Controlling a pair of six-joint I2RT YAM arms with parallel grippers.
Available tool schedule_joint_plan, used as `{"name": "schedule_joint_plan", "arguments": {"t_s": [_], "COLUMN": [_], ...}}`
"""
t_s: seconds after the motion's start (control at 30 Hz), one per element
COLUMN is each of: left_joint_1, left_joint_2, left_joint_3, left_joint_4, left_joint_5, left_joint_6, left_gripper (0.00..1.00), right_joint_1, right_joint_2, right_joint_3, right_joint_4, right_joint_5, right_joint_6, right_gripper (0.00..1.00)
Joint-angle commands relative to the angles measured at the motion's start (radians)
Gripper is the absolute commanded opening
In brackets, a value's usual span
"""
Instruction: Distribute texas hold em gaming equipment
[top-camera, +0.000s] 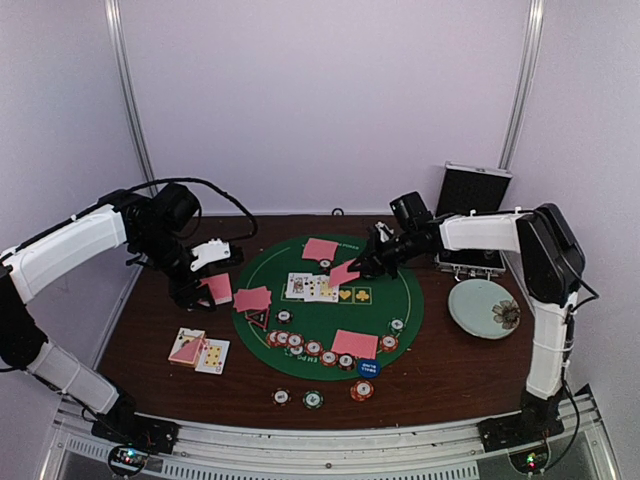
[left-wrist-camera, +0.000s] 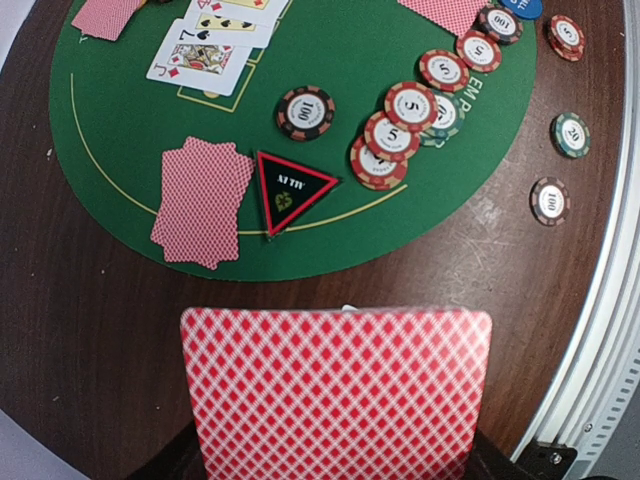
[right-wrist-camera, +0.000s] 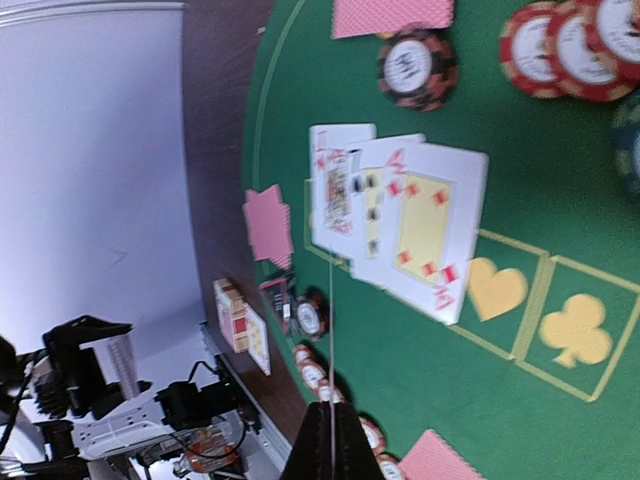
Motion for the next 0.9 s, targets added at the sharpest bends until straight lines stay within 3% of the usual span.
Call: {"name": "schedule_joint_plan", "arguments": {"t_s": [0.0, 0.37, 0.5, 0.87], "left_joint_1": [0.0, 0.0, 0.0, 0.0], "left_joint_2": [-0.035, -0.039, -0.042, -0.036], "left_joint_3": [0.005, 0.002, -0.003, 0.003], "left_joint_4": [0.019, 0.016, 0.015, 0.013], "left_joint_5": [-0.001, 0.0, -0.001, 0.014], "left_joint_6": [0.015, 0.017, 0.016, 0.015], "left_gripper": [0.0, 0.0, 0.0, 0.0], "right_joint_1": [-0.045, -0.069, -0.072, -0.07], "right_joint_2": [0.083, 0.235, 0.227, 0.132], "right_joint_3": [0.06, 0.188, 0.201, 0.175], "right_joint_4": [-0.141, -0.17, -0.251, -0.447], "right_joint_5": [0.093, 0.096, 0.153, 0.298], "right_joint_6": [-0.157, -0.196, -0.245, -0.362], "right_gripper": [0.0, 0.0, 0.11, 0.58]}}
